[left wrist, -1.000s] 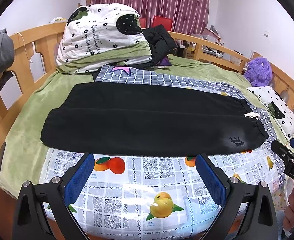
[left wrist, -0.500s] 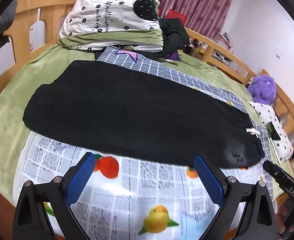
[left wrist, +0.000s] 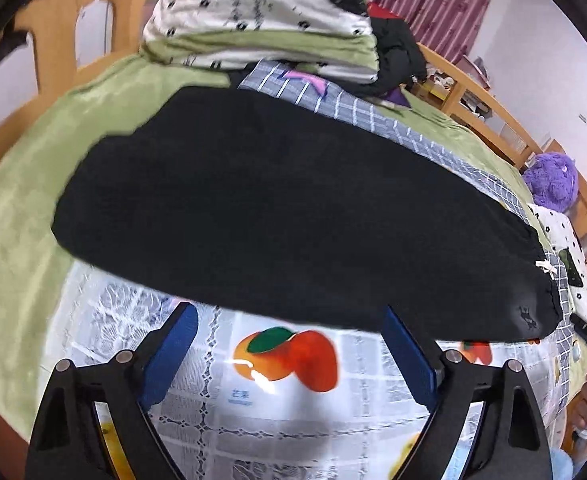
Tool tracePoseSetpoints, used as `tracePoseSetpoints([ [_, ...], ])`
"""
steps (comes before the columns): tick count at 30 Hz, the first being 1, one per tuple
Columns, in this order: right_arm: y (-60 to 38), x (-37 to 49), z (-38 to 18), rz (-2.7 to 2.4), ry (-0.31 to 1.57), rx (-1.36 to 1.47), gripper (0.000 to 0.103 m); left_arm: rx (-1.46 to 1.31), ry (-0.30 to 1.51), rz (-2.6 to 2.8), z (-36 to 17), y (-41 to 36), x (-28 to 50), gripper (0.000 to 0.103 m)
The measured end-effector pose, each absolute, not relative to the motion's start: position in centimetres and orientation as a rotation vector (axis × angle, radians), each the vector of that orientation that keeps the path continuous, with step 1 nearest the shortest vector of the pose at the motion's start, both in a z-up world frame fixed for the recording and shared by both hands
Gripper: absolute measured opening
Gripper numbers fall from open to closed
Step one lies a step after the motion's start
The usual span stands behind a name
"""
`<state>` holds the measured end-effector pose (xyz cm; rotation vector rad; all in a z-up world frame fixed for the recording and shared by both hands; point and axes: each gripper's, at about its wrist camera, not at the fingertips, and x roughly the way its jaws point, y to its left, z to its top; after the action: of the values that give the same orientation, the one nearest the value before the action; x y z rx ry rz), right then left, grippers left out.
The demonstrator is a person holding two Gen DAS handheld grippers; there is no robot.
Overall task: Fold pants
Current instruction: 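Grasp the black sweatpants' side edge with both grippers and lift it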
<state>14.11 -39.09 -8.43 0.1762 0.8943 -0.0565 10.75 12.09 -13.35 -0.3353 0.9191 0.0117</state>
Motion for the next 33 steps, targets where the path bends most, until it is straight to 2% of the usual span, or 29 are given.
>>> tracePoseSetpoints([
  [6,-44.5,13.3,-14.1,-0.088,0.927,0.367,0.068,-0.407,0.931,0.058,-16.7,13.7,10.9,0.084],
  [9,-45.8,13.0,-16.2,-0.085,0.921,0.444,0.065,-0.489,0.93,0.052,-18.1,15.1,10.8,0.076],
  [11,-46.5,13.0,-17.2,-0.061,0.911,0.501,0.065,-0.531,0.913,0.051,-18.7,16.1,10.8,0.066],
  [17,-47.1,15.3,-18.6,-0.025,0.876,0.614,0.064,-0.627,0.871,0.048,-19.7,17.9,12.5,0.061],
  [19,-47.1,16.6,-19.0,-0.023,0.869,0.642,0.058,-0.646,0.865,0.066,-19.8,18.0,13.1,0.058],
  [20,-46.9,17.1,-19.1,-0.028,0.867,0.647,0.052,-0.659,0.863,0.08,-19.8,18.1,13.5,0.054],
  [21,-46.9,17.7,-19.2,-0.036,0.866,0.649,0.041,-0.665,0.864,0.091,-19.9,18.2,13.8,0.049],
  [23,-46.7,18.8,-19.4,-0.049,0.893,0.655,0.021,-0.67,0.886,0.151,-19.9,18.7,14.5,0.007],
  [24,-46.8,19.0,-19.4,-0.054,0.899,0.663,0.017,-0.68,0.888,0.16,-19.7,19.1,14.7,0.007],
  [33,-44.8,22.0,-10.1,0.04,0.735,0.502,0.015,-0.565,0.688,0.018,-10.0,19.0,19.1,0.007],
])
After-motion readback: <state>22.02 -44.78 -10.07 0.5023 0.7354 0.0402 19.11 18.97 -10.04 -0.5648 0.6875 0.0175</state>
